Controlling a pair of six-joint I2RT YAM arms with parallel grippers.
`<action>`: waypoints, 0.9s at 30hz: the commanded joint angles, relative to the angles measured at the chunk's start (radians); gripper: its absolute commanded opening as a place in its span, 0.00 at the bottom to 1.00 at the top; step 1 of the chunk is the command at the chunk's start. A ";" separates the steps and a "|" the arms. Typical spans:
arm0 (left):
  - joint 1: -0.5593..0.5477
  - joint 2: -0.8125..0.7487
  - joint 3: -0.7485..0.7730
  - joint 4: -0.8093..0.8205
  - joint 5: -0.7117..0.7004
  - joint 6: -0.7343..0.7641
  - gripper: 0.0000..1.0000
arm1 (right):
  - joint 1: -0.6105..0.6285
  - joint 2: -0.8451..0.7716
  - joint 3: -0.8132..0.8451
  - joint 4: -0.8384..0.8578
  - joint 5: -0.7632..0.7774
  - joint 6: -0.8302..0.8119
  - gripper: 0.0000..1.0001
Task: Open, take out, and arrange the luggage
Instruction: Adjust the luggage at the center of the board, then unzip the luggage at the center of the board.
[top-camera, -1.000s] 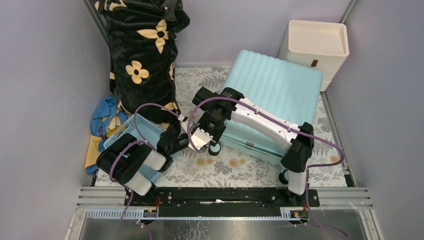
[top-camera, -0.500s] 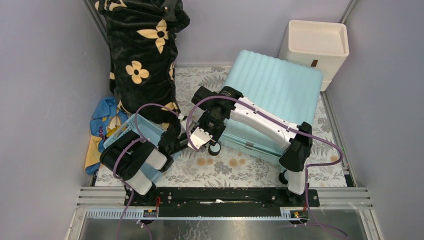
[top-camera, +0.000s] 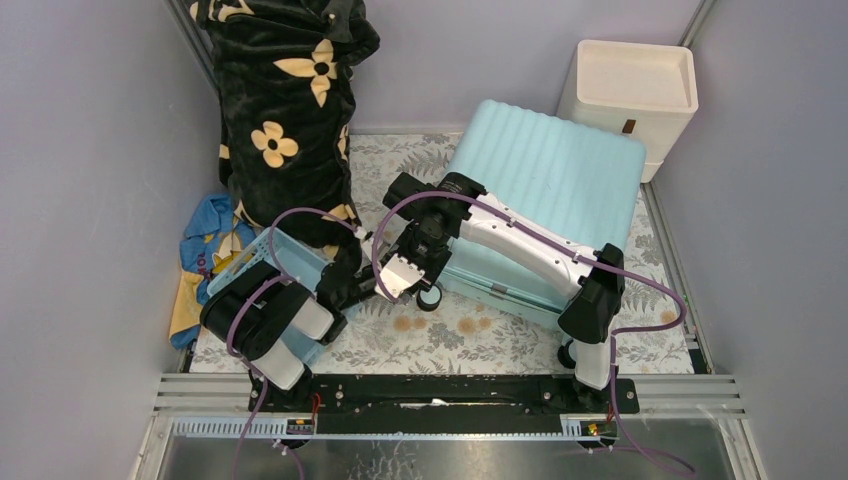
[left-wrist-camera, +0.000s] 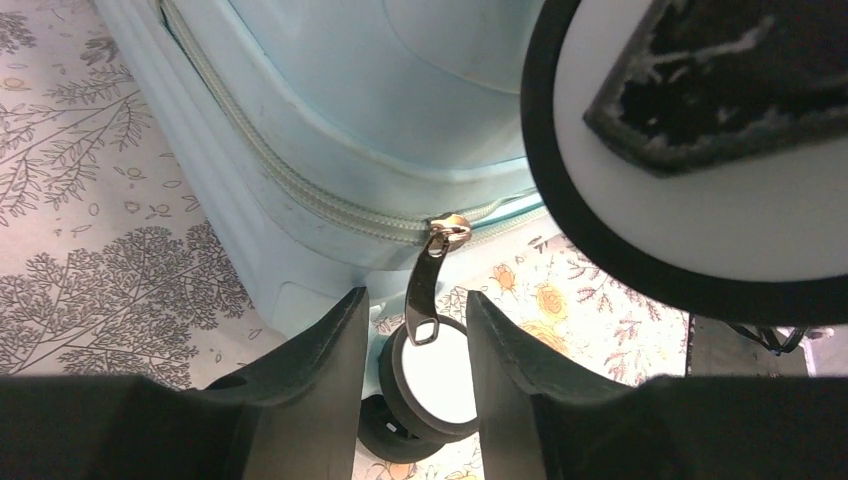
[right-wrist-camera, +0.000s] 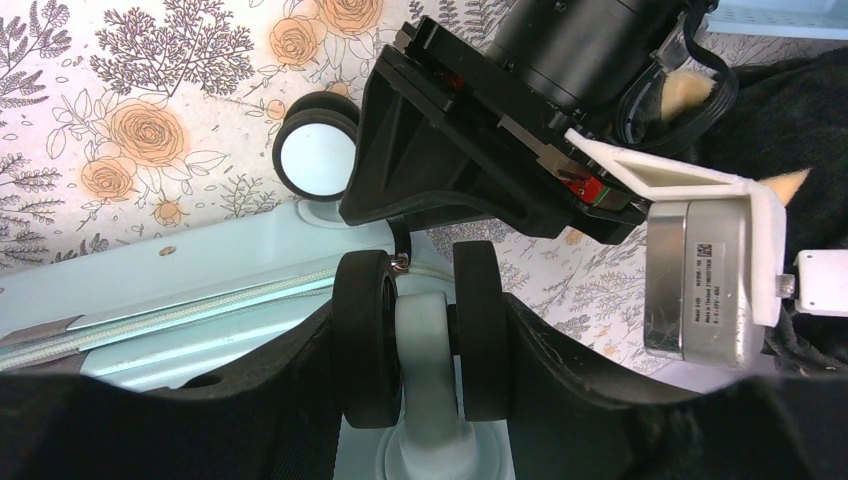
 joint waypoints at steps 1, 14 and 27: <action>0.023 -0.027 0.001 0.054 -0.011 0.045 0.47 | 0.006 -0.042 0.051 0.027 -0.048 0.071 0.14; 0.071 0.082 0.072 0.184 0.221 -0.080 0.34 | 0.005 -0.044 0.036 0.038 -0.045 0.079 0.14; 0.071 0.025 0.059 0.133 0.184 -0.084 0.00 | 0.006 -0.042 0.023 0.043 -0.046 0.087 0.14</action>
